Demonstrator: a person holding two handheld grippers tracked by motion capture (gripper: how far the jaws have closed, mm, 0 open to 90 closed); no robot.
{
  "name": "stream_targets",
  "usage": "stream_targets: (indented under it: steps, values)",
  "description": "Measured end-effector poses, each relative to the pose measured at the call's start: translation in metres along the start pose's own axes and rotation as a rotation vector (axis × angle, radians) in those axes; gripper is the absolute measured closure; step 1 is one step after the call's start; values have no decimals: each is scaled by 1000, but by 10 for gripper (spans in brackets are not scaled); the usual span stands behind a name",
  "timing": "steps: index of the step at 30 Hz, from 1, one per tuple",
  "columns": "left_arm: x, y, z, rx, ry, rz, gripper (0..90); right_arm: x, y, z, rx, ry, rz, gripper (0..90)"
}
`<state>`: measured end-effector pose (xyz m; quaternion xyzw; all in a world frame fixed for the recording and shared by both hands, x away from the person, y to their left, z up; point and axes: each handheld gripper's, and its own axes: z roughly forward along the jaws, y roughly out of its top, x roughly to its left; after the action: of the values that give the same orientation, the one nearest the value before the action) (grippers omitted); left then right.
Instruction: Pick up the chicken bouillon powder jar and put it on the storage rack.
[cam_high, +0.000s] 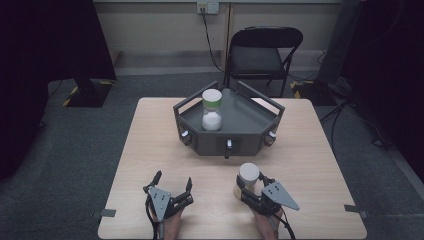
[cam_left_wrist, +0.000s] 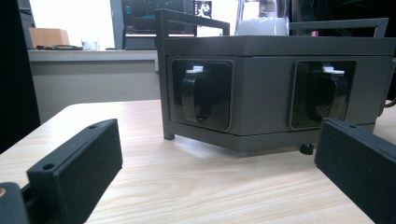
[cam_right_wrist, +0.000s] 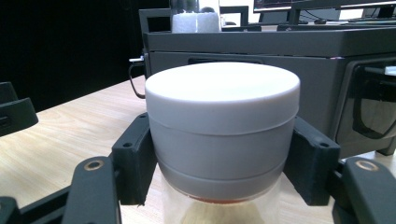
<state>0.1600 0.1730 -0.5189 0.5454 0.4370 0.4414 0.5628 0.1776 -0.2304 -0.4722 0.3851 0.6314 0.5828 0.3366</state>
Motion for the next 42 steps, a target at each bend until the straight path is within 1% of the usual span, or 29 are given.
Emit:
stream_targets:
  steps: [11,20,26,33,38,42]
  values:
    - [0,0,0,0,0,0,3,-4,11,-3,-5,24,-23,333]
    - [0,0,0,1,-1,0,3,-13,26,-5,-7,63,-24,333]
    - [0,0,0,0,-1,0,3,-17,38,-5,-10,83,-34,334]
    - [0,0,0,1,-1,0,2,-24,54,0,-22,101,-49,334]
    - [0,0,0,1,-1,0,2,-32,68,5,-28,122,-48,334]
    - [0,0,0,0,-1,0,2,-39,80,9,-28,128,-54,334]
